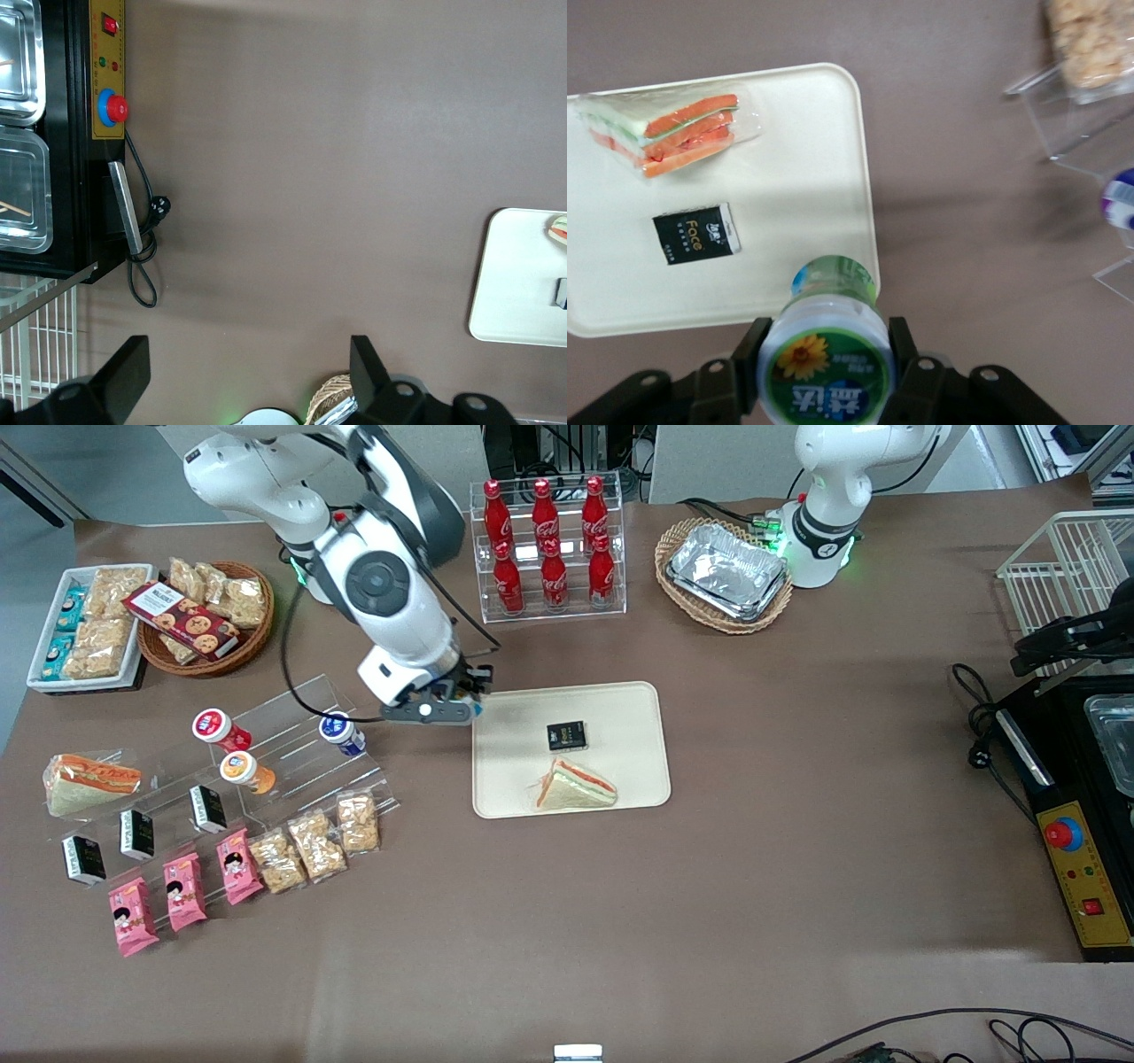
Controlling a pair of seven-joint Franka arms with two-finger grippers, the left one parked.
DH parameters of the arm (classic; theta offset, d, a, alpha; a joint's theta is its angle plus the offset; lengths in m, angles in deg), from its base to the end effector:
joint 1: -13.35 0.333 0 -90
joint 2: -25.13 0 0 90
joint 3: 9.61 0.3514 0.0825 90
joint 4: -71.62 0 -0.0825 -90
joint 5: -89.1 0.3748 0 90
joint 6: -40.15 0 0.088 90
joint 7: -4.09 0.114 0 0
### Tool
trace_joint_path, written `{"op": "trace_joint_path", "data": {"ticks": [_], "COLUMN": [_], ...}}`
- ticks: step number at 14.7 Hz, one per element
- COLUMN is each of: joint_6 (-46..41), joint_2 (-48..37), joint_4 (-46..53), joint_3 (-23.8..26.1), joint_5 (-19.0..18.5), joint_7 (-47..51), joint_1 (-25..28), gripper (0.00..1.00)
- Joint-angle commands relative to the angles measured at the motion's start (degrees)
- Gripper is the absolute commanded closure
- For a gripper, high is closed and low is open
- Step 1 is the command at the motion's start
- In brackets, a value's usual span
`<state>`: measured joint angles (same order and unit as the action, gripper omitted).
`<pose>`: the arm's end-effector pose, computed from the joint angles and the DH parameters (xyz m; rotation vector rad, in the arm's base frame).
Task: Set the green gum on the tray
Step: 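Lift the green-label bottle and carry it toward the cream tray, then lower the bottle onto the tray beside the black box and release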
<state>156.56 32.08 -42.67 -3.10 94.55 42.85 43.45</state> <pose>0.4517 0.3408 0.4277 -3.1071 0.1301 0.1956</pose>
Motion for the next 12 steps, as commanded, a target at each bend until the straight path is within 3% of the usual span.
{"op": "trace_joint_path", "data": {"ticks": [1,5,12], "joint_6": [10.12,19.36,23.07], "joint_2": [1.39,7.45,11.68], "joint_4": [-6.19,-8.41,-8.32], "joint_3": [-0.62,-0.62,-0.62], "joint_5": [0.53,0.53,0.61], "joint_7": [0.98,1.06,2.73], "joint_1": [2.24,3.03,4.79], "gripper": [0.61,0.61,0.59]}}
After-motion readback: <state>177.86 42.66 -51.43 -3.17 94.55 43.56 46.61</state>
